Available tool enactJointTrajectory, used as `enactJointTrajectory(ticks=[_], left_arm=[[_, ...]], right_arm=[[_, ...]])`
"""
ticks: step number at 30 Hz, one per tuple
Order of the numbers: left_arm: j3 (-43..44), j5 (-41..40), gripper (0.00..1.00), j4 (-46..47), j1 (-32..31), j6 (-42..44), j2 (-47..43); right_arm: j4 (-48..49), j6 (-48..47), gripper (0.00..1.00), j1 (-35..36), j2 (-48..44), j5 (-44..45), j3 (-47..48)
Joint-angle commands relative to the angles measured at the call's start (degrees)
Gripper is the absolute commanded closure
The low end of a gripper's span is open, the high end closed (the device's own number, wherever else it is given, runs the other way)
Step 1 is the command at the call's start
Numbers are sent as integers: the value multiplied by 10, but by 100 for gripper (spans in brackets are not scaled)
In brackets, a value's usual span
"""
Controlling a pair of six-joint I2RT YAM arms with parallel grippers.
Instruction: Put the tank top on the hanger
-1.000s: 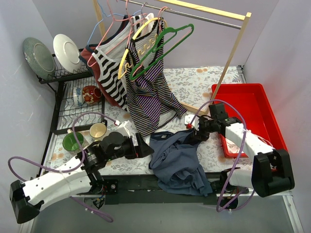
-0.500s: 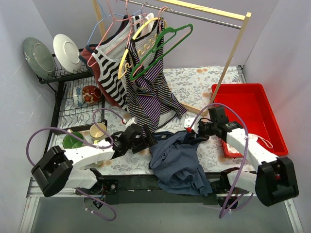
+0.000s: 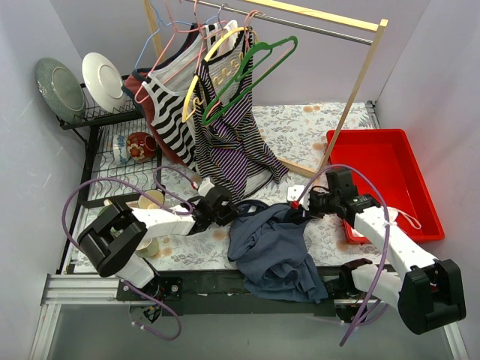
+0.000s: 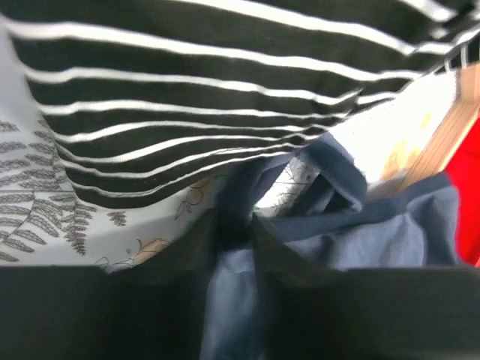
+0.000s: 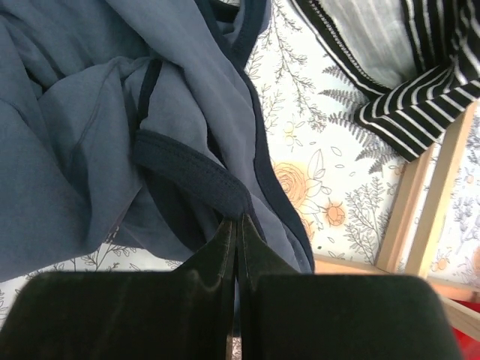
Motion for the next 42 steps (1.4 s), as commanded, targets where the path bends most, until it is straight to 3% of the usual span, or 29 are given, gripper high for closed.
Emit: enactJointTrajectory(ticks=[1, 2, 3, 8, 13, 21, 26, 31, 34, 36, 40, 42], left_arm=[[13, -27, 90, 0, 6, 12, -27], [16, -31, 99, -1, 8, 33, -52], [26, -36, 100, -4, 10, 44, -69], [106, -63, 100, -70, 31, 120, -163], [247, -64, 100, -125, 48, 200, -225], [465, -19, 100, -174, 49, 264, -215], [548, -24, 100, -187, 49, 301, -211], [695, -30, 100, -235, 49, 339, -168], [704, 6, 100, -237, 49, 331, -169], [686, 51, 100, -238, 49, 320, -190], [565, 173, 100, -246, 49, 296, -241], [505, 249, 100, -257, 49, 274, -278]], right_arm=[[-24, -9, 99, 0, -32, 0, 63], [-35, -10, 99, 0, -36, 4, 77], [-43, -10, 99, 1, -40, 8, 93], [-102, -23, 99, 0, -26, 8, 263], [-112, 10, 99, 1, 9, 15, 433], [-4, 108, 99, 0, 54, 45, 661], [91, 126, 99, 1, 54, 84, 686], [105, 160, 99, 1, 96, 128, 780], [98, 172, 99, 1, 77, 98, 760], [61, 158, 99, 1, 34, 38, 697], [-91, 75, 99, 1, -41, -66, 583], [-147, 7, 99, 1, -97, -105, 472]])
